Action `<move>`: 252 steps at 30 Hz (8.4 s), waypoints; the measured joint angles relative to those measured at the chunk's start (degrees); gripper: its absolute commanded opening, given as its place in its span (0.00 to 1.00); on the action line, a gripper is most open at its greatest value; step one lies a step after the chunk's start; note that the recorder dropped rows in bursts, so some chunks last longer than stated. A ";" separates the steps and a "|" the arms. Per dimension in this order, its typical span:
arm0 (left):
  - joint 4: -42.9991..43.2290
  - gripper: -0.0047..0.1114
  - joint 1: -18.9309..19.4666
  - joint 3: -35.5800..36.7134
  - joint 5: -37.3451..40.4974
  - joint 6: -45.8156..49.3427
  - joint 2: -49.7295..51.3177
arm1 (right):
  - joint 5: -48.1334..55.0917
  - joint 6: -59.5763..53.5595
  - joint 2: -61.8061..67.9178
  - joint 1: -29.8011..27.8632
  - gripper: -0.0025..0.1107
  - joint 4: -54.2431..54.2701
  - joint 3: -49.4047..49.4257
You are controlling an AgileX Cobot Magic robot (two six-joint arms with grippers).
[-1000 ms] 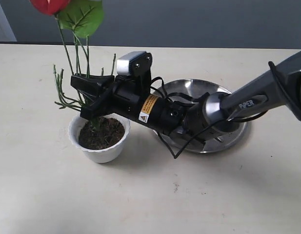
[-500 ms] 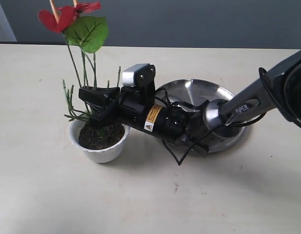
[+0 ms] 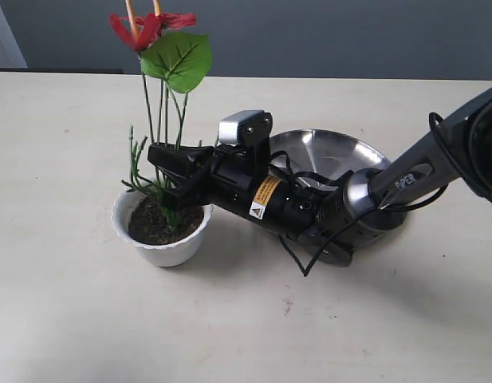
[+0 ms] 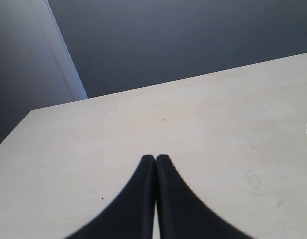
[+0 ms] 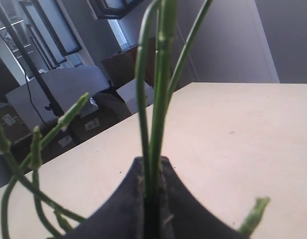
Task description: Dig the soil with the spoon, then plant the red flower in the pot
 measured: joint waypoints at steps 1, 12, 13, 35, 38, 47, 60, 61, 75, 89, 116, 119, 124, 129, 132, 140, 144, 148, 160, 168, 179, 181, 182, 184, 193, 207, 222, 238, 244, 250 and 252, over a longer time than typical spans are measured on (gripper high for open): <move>0.00 0.04 0.00 0.00 0.00 0.00 0.00 | 0.00 0.00 0.00 0.00 0.02 -0.10 0.00; 0.00 0.04 0.00 0.00 0.00 0.00 0.00 | 0.40 4.01 0.00 0.00 0.02 -0.37 0.00; 0.00 0.04 0.00 0.00 0.00 0.00 0.00 | 0.54 4.64 0.00 0.00 0.02 -0.37 0.00; 0.00 0.04 0.00 0.00 0.00 0.00 0.00 | 5.13 16.11 -0.30 -0.26 0.02 -1.73 0.00; 0.00 0.04 0.00 0.00 0.00 0.00 0.00 | 5.38 15.96 -0.30 -0.26 0.02 -1.73 0.00; 0.00 0.04 0.00 0.00 0.00 0.00 0.00 | 2.55 -2.82 -0.30 -0.26 0.02 -3.21 0.14; 0.00 0.04 0.00 0.00 0.00 0.00 0.00 | 2.80 -22.94 -0.30 0.08 0.02 -5.63 0.14; 0.00 0.04 0.00 0.00 0.00 0.00 0.00 | 2.80 -23.52 -0.33 0.08 0.02 -5.77 0.14; 0.00 0.04 0.00 0.00 0.00 0.00 0.00 | 3.22 -30.20 -1.41 0.08 0.02 -9.93 0.14; 0.00 0.04 0.00 0.00 0.00 0.00 0.00 | 4.83 -37.14 -5.58 0.08 0.02 -8.64 4.62; 0.00 0.04 0.00 0.00 0.00 0.00 0.00 | 3.35 -32.10 -5.58 0.08 0.02 -5.45 5.19; 0.00 0.04 0.00 0.00 0.00 0.00 0.00 | 3.35 -30.42 -5.58 0.08 0.02 -5.34 5.19; 0.00 0.04 0.00 0.00 0.00 0.00 0.00 | 3.35 -28.29 -5.58 0.08 0.02 -4.97 5.19; 0.00 0.04 0.00 0.00 0.00 0.00 0.00 | 3.35 -27.63 -5.58 0.08 0.02 -4.75 5.19; 0.00 0.04 0.00 0.00 0.00 0.00 0.00 | 3.35 -27.39 -5.58 0.08 0.02 -4.75 5.19; 0.00 0.04 0.00 0.00 0.00 0.00 0.00 | 3.35 -27.39 -5.58 0.08 0.02 -4.75 5.19; 0.00 0.04 0.00 0.00 0.00 0.00 0.00 | 3.35 -27.39 -5.58 0.08 0.02 -4.75 5.19; 0.00 0.04 0.00 0.00 0.00 0.00 0.00 | 3.35 -27.39 -5.58 0.08 0.02 -4.75 5.19; 0.00 0.04 0.00 0.00 0.00 0.00 0.00 | 3.35 -25.07 -5.58 0.08 0.02 -3.95 5.19; 0.00 0.04 0.00 0.00 0.00 0.00 0.00 | 3.35 -24.60 -5.58 0.08 0.02 -3.51 5.19; 0.00 0.04 0.00 0.00 0.00 0.00 0.00 | 0.13 -24.38 -4.57 0.08 0.02 -2.62 6.61; 0.00 0.04 0.00 0.00 0.00 0.00 0.00 | -0.23 -24.38 -4.57 0.08 0.02 -2.33 6.84; 0.00 0.04 0.00 0.00 0.00 0.00 0.00 | -0.36 -24.38 -4.57 0.08 0.02 -2.19 6.92; 0.00 0.04 0.00 0.00 0.00 0.00 0.00 | -0.45 -24.38 -4.57 0.08 0.02 -2.06 6.97; 0.00 0.04 0.00 0.00 0.00 0.00 0.00 | -0.45 -25.90 -4.57 0.08 0.02 -2.08 6.97; 0.00 0.04 0.00 0.00 0.00 0.00 0.00 | -0.49 -26.09 -4.57 0.08 0.02 -2.31 7.05; 0.00 0.04 0.00 0.00 0.00 0.00 0.00 | -0.61 -26.26 -4.57 0.08 0.02 -1.98 7.18; 0.00 0.04 0.00 0.00 0.00 0.00 0.00 | 2.22 -26.26 -4.21 0.08 0.38 -1.98 7.70; 0.00 0.04 0.00 0.00 0.00 0.00 0.00 | 2.55 -26.26 -4.71 0.08 0.39 -1.98 7.70; 0.00 0.04 0.00 0.00 0.00 0.00 0.00 | 2.74 -28.85 -6.05 0.08 0.39 -1.98 7.70; 0.00 0.04 0.00 0.00 0.00 0.00 0.00 | 2.78 -29.62 -6.53 0.08 0.39 -1.95 8.09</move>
